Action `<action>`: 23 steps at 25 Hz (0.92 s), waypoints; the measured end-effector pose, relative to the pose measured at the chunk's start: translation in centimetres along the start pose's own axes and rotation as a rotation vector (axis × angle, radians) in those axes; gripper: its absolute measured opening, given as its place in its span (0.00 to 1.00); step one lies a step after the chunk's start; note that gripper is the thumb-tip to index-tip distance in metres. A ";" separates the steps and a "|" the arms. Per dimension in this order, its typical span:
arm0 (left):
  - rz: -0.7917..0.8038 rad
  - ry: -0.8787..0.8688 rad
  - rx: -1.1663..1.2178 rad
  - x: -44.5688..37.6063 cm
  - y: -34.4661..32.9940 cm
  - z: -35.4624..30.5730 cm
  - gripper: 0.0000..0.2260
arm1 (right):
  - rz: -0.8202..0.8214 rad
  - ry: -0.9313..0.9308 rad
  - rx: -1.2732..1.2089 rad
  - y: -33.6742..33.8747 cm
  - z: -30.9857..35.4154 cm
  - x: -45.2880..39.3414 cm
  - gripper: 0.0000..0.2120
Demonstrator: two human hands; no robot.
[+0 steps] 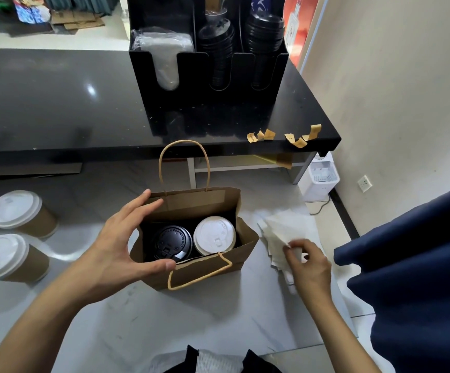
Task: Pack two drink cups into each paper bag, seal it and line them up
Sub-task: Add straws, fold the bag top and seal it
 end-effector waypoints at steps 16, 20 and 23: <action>-0.015 -0.011 0.007 0.3 -0.2 0.3 0.48 | 0.165 1.056 0.036 -1.5 23.7 2.9 0.04; -0.010 -0.005 0.009 0.4 -0.2 0.3 0.47 | 0.432 1.274 0.323 -6.0 25.5 3.9 0.04; -0.013 -0.007 0.003 0.6 -0.2 0.2 0.49 | 0.741 1.139 0.608 -9.3 24.9 3.8 0.06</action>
Point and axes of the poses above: each hand's wrist, its own x-axis away from the middle knuckle, its own y-axis out of the back of the hand, z = x × y, the point moved 5 cm from there along -x, towards the middle knuckle, and after that the axes turned 1 degree about y, right-handed, at the moved point
